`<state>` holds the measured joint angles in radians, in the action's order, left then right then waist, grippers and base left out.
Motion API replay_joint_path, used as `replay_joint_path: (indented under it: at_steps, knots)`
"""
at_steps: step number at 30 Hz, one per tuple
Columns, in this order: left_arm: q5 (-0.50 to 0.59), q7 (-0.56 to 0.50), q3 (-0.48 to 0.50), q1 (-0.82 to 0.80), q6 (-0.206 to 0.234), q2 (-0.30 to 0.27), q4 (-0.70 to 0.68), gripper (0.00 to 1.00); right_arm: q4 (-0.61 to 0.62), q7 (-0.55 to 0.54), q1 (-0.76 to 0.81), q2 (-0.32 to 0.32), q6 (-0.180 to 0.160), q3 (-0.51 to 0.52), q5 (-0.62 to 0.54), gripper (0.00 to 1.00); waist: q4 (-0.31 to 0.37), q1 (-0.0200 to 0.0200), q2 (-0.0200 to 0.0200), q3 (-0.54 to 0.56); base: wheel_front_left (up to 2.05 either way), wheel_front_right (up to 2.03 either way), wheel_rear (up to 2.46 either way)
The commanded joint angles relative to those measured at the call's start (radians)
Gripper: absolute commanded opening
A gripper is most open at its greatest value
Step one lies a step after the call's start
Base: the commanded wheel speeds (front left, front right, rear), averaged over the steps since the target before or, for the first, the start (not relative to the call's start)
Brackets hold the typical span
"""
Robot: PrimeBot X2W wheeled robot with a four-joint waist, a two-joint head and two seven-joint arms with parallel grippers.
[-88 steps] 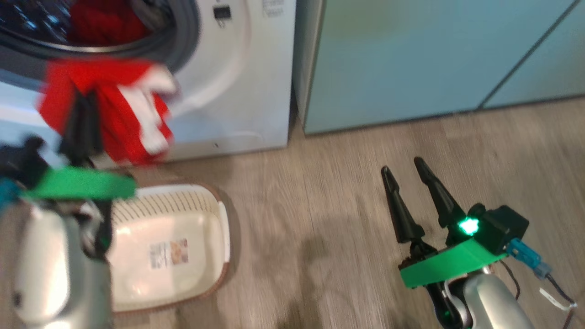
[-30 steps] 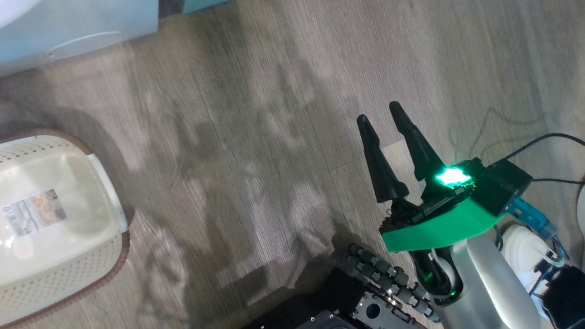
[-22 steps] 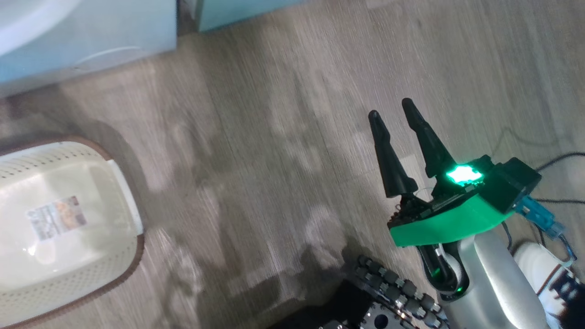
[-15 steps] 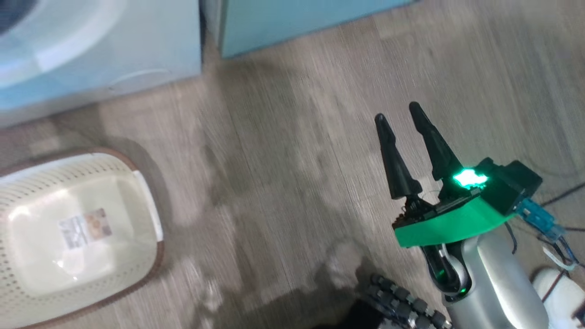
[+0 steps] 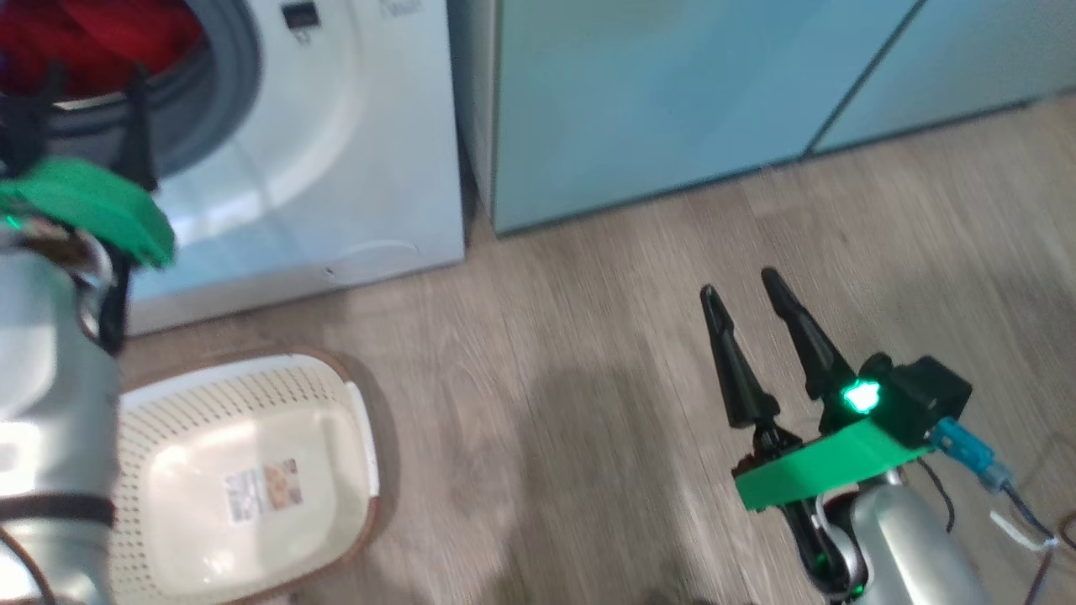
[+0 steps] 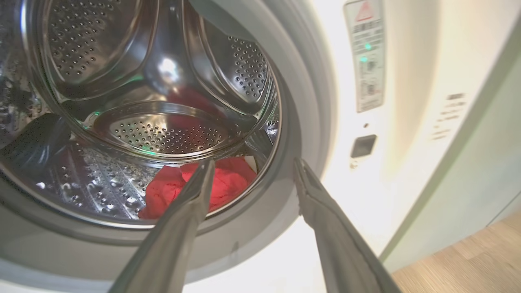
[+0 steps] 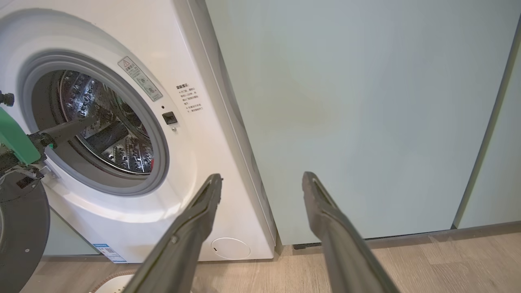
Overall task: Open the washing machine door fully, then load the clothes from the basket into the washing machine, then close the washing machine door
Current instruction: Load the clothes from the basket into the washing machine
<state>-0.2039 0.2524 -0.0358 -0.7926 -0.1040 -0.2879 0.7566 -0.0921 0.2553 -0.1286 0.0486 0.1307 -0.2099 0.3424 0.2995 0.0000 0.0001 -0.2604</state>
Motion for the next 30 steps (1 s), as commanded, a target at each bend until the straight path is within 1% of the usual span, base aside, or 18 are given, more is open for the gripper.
replay_joint_path:
  at_steps: [1, 4, 5, 8, 11, 15, 24, 30]
  knots:
    - [0.004, 0.009, 0.03, 0.02, -0.005, -0.02, -0.055, 1.0, 0.02, 0.006, 0.013, 0.002, 0.0, -0.018, -0.012, 1.0, -0.047, 0.0, -0.0001, 0.089, 0.0, 0.0, 0.0]
    - [0.006, 0.009, 0.028, 0.106, -0.009, 0.015, -0.093, 1.0, 0.01, 0.006, 0.036, 0.002, 0.0, -0.013, -0.02, 1.0, -0.065, 0.0, -0.0001, 0.142, 0.0, 0.0, 0.0]
    - [0.007, 0.009, 0.028, 0.161, -0.011, 0.036, -0.118, 1.0, 0.002, 0.006, 0.049, 0.002, 0.0, -0.011, -0.026, 1.0, -0.076, 0.0, -0.0001, 0.175, 0.0, 0.0, 0.0]
    - [0.01, 0.009, 0.029, 0.245, -0.013, 0.064, -0.159, 1.0, -0.007, 0.006, 0.066, 0.002, 0.0, -0.014, -0.028, 1.0, -0.088, 0.0, -0.0001, 0.225, 0.0, 0.0, 0.0]
    - [0.013, 0.009, 0.034, 0.317, -0.013, 0.087, -0.205, 1.0, -0.007, 0.006, 0.077, 0.002, 0.0, -0.014, -0.027, 1.0, -0.098, 0.0, -0.0001, 0.252, 0.0, 0.0, 0.0]
    - [0.024, 0.009, 0.036, 0.378, -0.008, 0.109, -0.259, 1.0, -0.005, 0.006, 0.085, 0.002, 0.0, -0.01, -0.026, 1.0, -0.108, 0.0, -0.0001, 0.272, 0.0, 0.0, 0.0]
    - [0.051, 0.009, 0.057, 0.566, 0.025, 0.174, -0.419, 1.0, -0.005, 0.006, 0.099, 0.002, 0.0, -0.003, -0.022, 1.0, -0.121, 0.0, -0.0001, 0.312, 0.0, 0.0, 0.0]
    - [0.091, 0.009, 0.046, 0.649, 0.041, 0.199, -0.518, 1.0, 0.006, 0.006, 0.115, 0.002, 0.0, 0.012, -0.019, 1.0, -0.15, 0.0, -0.0001, 0.321, 0.0, 0.0, 0.0]
